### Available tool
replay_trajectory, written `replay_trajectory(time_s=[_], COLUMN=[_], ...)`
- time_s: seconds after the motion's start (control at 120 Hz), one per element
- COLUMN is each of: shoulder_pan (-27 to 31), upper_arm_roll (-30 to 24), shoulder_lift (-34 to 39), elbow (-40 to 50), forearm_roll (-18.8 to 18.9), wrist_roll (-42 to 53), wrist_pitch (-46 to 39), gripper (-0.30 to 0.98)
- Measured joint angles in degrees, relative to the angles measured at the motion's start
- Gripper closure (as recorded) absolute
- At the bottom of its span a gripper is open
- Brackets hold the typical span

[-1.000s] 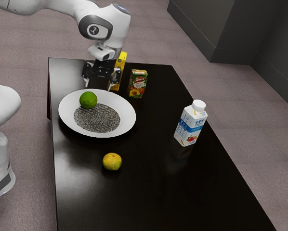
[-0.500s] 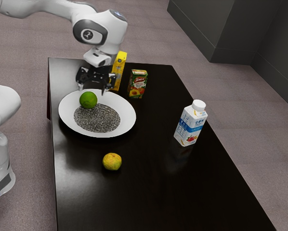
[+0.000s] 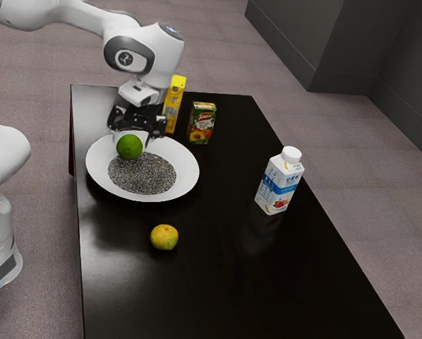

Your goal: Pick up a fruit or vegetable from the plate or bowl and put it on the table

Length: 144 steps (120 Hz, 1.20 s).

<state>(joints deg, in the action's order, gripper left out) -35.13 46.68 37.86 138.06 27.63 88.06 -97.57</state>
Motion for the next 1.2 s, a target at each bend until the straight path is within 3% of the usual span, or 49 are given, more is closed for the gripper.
replay_trajectory(time_s=[0.683,1.2], shoulder_pan=[-6.72,-7.11], upper_arm_roll=[7.89,9.64], shoulder_lift=[-0.77,-0.84], elbow=[-0.78,-1.02], forearm_roll=[2.29,2.55], wrist_roll=[0.21,0.26], wrist_pitch=[-1.0,-1.37], gripper=[0.0,0.0])
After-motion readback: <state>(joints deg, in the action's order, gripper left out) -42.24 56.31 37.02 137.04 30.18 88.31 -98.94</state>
